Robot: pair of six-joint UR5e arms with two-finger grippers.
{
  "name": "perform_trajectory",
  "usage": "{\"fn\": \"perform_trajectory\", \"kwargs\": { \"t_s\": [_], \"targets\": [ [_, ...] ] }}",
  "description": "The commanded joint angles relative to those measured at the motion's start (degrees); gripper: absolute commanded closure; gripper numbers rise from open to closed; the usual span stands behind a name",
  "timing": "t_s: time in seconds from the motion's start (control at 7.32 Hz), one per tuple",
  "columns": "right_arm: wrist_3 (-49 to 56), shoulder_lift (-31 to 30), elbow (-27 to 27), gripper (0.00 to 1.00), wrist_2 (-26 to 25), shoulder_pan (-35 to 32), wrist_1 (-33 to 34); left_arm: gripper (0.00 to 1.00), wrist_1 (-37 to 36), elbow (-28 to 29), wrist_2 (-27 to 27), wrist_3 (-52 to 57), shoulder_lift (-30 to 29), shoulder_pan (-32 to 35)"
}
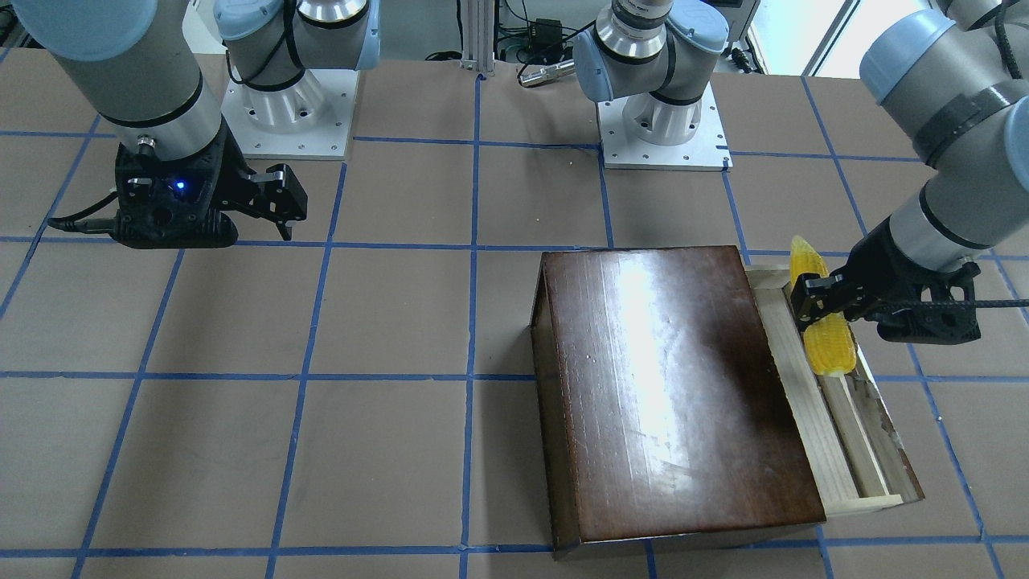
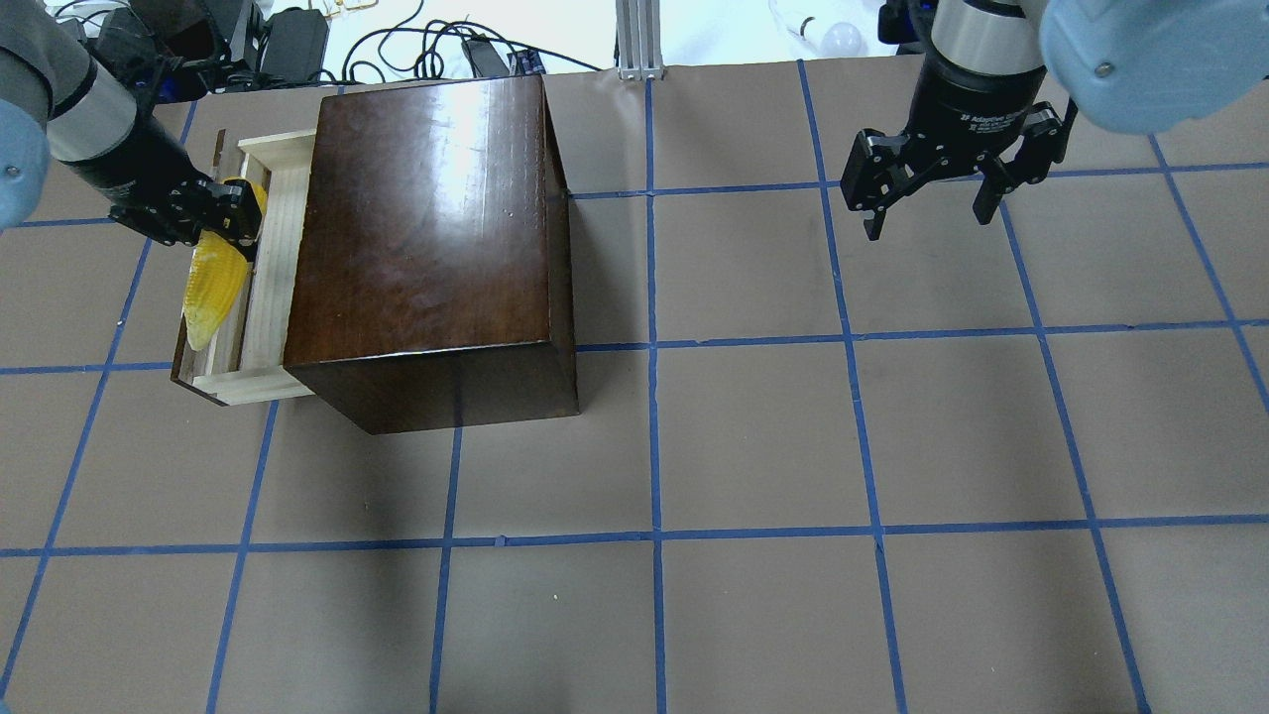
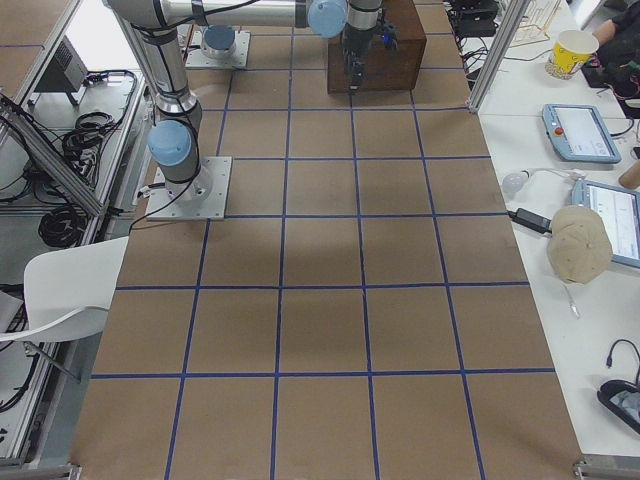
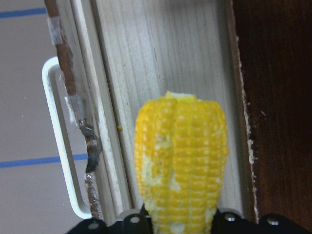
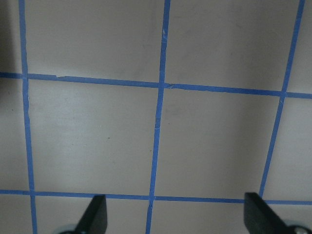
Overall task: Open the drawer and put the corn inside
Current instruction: 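Lower the corn into the open drawer with the left gripper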
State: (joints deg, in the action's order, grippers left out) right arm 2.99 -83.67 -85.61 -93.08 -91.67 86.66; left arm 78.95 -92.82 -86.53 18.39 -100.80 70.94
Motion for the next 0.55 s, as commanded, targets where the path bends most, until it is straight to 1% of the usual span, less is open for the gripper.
{"fn": "perform_trajectory", "kwargs": {
  "t_s": [0.0, 0.14, 0.27, 0.41],
  "targets": [
    [0.0, 0.0, 0.0, 0.0, 0.0, 0.0, 0.0, 1.0, 0.9, 0.8, -4.3, -1.2, -1.4, -0.1],
    [0.0, 0.0, 0.0, 0.0, 0.0, -0.1, 0.0, 1.0, 0.3, 0.9, -4.4, -1.5, -3.0, -0.1],
    [0.0, 0.0, 0.0, 0.0, 0.0, 0.0, 0.0, 1.0, -1.1, 3.0, -4.1, -1.8, -4.2, 0.0],
    [0.0, 0.0, 0.0, 0.0, 0.0, -0.1, 0.0, 1.0, -1.0, 6.9, -3.6, -1.9, -5.6, 0.0]
  ]
}}
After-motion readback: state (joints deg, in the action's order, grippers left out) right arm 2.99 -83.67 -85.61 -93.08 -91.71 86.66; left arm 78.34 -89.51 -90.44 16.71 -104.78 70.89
